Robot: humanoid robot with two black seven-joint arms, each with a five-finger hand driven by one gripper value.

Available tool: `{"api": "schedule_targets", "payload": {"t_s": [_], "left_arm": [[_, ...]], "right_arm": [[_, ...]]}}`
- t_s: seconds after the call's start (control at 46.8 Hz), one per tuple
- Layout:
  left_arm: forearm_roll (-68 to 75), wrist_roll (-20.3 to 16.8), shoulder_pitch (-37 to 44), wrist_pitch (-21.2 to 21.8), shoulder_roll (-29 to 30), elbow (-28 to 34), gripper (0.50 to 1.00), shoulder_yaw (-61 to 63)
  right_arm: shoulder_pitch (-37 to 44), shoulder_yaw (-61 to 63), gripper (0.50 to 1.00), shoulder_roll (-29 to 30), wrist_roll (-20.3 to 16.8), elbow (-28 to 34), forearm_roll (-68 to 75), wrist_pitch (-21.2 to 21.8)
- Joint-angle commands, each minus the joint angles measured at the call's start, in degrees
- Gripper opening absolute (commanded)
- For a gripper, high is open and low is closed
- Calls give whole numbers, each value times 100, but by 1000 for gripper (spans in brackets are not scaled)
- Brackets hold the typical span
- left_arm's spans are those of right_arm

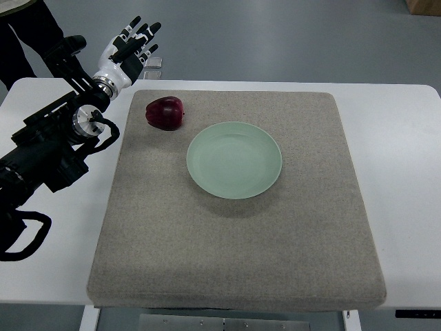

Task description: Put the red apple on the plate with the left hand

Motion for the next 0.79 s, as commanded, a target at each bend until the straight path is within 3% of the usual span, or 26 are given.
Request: {"api": "schedule_targets", "payload": {"t_s": [0.0, 0.77], "left_arm": [[0, 6, 1, 0, 0, 0, 994, 0], [-44, -3, 10, 0, -18, 0, 994, -9]], "right_arm": [[0, 0, 964, 0, -5, 0, 0, -6], [0, 0, 964, 0, 4, 0, 0, -6]]}}
